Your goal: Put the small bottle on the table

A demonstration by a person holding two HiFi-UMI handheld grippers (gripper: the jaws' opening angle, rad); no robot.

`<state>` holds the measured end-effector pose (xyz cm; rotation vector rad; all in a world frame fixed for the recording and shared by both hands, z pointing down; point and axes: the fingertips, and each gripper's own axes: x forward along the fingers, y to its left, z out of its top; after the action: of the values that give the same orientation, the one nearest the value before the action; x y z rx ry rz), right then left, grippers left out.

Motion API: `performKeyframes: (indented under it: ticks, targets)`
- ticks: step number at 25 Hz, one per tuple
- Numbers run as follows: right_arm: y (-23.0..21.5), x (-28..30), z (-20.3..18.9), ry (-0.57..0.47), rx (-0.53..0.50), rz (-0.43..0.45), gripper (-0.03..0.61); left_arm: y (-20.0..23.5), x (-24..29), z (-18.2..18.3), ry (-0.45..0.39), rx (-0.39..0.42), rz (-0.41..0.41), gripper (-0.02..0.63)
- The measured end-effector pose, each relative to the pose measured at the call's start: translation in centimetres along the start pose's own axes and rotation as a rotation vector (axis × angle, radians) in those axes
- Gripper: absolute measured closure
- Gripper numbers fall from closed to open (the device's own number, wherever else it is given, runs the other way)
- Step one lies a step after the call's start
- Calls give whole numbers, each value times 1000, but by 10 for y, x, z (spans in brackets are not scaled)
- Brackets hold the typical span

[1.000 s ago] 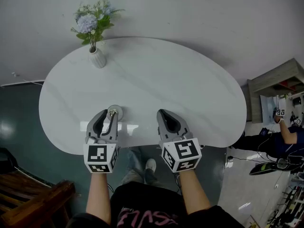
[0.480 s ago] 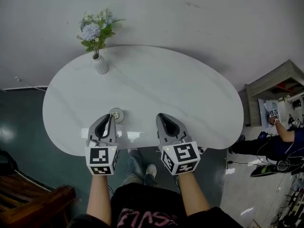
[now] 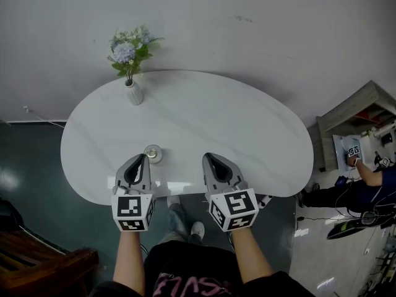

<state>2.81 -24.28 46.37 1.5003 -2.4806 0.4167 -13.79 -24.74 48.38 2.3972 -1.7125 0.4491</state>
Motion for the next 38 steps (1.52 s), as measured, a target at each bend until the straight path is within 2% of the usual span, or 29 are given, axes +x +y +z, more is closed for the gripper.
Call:
performKeyframes:
  ticks: [12,33,38]
  targets:
    - [12,-23,24,-60,-37,20,511,-3,-24,27,-45,8,17,600]
    - [17,-73,60,-174,-102,9,511,-22,-64,75,-139,81,22,600]
    - [22,-87,67,-198,-115,11,512,-24,-80,81,-163,63,35,600]
